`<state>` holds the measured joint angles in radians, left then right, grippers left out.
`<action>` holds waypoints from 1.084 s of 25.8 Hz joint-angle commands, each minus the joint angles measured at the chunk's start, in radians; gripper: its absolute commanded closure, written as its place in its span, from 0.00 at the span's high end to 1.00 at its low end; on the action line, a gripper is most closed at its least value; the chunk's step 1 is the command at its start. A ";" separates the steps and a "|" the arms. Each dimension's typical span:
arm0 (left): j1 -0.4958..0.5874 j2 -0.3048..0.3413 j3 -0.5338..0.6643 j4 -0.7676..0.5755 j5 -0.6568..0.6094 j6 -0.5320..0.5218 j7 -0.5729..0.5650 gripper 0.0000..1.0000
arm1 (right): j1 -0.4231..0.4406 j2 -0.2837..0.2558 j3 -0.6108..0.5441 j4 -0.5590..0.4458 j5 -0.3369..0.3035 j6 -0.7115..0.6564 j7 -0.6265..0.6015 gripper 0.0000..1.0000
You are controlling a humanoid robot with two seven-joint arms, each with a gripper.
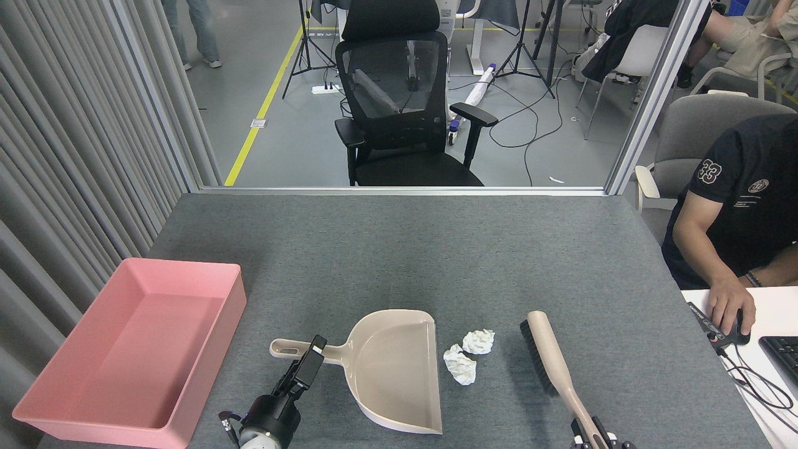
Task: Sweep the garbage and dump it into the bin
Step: 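Move the left gripper to the dustpan handle and grasp it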
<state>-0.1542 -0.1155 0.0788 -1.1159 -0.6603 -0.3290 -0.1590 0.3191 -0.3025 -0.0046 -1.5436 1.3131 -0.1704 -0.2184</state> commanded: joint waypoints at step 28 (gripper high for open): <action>-0.013 0.000 0.032 0.015 0.004 0.011 -0.059 0.47 | 0.003 0.005 0.002 -0.003 0.000 -0.006 -0.022 0.00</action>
<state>-0.1672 -0.1152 0.1090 -1.1007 -0.6570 -0.3167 -0.2164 0.3217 -0.2977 -0.0031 -1.5462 1.3123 -0.1738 -0.2353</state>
